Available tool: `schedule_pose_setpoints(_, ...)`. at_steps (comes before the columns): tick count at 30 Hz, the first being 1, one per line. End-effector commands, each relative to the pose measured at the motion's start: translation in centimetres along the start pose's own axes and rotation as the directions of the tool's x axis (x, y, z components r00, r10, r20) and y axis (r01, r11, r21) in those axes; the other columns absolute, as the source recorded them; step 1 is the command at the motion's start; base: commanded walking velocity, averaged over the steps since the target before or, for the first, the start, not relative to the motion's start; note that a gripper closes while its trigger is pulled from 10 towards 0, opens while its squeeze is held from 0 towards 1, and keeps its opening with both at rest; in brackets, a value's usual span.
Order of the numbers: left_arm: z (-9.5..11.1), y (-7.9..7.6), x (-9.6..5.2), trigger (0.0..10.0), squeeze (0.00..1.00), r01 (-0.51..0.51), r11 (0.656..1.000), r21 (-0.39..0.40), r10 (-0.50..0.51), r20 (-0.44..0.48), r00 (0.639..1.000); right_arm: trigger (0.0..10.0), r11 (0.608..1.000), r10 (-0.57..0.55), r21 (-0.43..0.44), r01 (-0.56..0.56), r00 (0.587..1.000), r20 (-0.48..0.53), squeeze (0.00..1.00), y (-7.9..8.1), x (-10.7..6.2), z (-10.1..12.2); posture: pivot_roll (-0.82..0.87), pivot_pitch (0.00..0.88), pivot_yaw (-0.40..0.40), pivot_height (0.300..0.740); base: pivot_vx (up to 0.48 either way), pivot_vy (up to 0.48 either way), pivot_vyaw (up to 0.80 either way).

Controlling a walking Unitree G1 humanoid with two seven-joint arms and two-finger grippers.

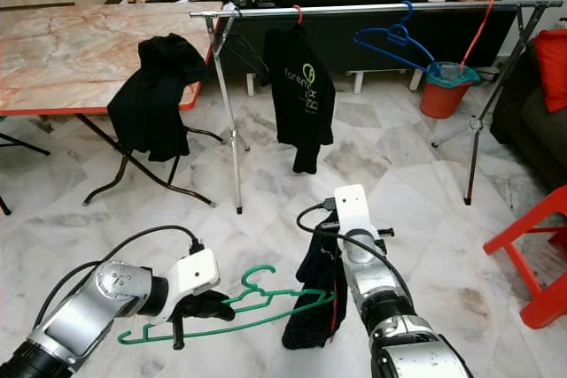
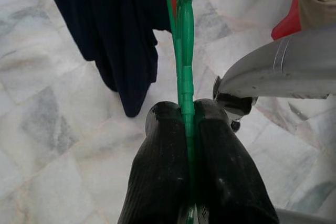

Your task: Hang hanger

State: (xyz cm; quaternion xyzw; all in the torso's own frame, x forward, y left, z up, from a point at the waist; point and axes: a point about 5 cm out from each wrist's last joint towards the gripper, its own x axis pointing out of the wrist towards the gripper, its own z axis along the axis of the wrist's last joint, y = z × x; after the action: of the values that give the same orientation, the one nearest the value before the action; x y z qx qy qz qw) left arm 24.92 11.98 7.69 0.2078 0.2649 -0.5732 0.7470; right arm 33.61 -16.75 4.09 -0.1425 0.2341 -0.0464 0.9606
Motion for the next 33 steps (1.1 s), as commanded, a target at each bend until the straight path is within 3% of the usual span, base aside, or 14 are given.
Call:
schedule_pose_setpoints(1,0.6,0.3,-0.9,10.0,0.00,-0.004,1.000,-0.005,0.004,0.021,1.000,10.0,1.000,0.007,-0.006,-0.006,0.999,0.048,0.00,0.2,0.2,1.5,-0.07,0.000,0.000,0.740,0.000,0.000,0.00)
schedule_pose_setpoints(9,-0.1,-0.7,-1.5,10.0,0.00,0.082,0.996,0.026,-0.081,-0.053,0.995,10.0,1.000,0.019,-0.011,-0.019,0.999,0.043,0.00,0.6,0.2,1.4,-0.06,0.000,-0.006,0.740,0.000,0.000,0.00)
schedule_pose_setpoints(17,0.6,-1.1,-0.2,10.0,0.00,0.092,0.996,0.021,-0.091,-0.015,0.996,10.0,0.999,0.051,-0.011,-0.051,0.997,0.050,0.00,1.8,0.1,1.6,-0.07,0.000,-0.003,0.740,0.000,0.000,0.00)
schedule_pose_setpoints(23,0.8,-0.1,0.8,10.0,0.00,-0.029,0.999,0.038,0.029,0.003,1.000,10.0,0.996,0.090,-0.010,-0.089,0.994,0.057,0.00,2.8,-0.1,1.8,-0.06,0.000,-0.005,0.740,0.000,0.000,0.00)
schedule_pose_setpoints(31,1.3,1.2,2.3,10.0,0.00,-0.224,0.974,0.021,0.223,0.053,0.973,10.0,0.994,0.107,-0.007,-0.106,0.992,0.061,0.00,3.3,-0.2,1.8,-0.06,0.000,-0.009,0.740,0.000,0.000,0.00)
schedule_pose_setpoints(33,1.4,1.3,2.3,10.0,0.00,-0.230,0.973,0.011,0.229,0.062,0.972,10.0,0.994,0.108,-0.007,-0.108,0.992,0.061,0.00,3.3,-0.2,1.7,-0.06,0.000,-0.009,0.740,0.000,0.000,0.00)
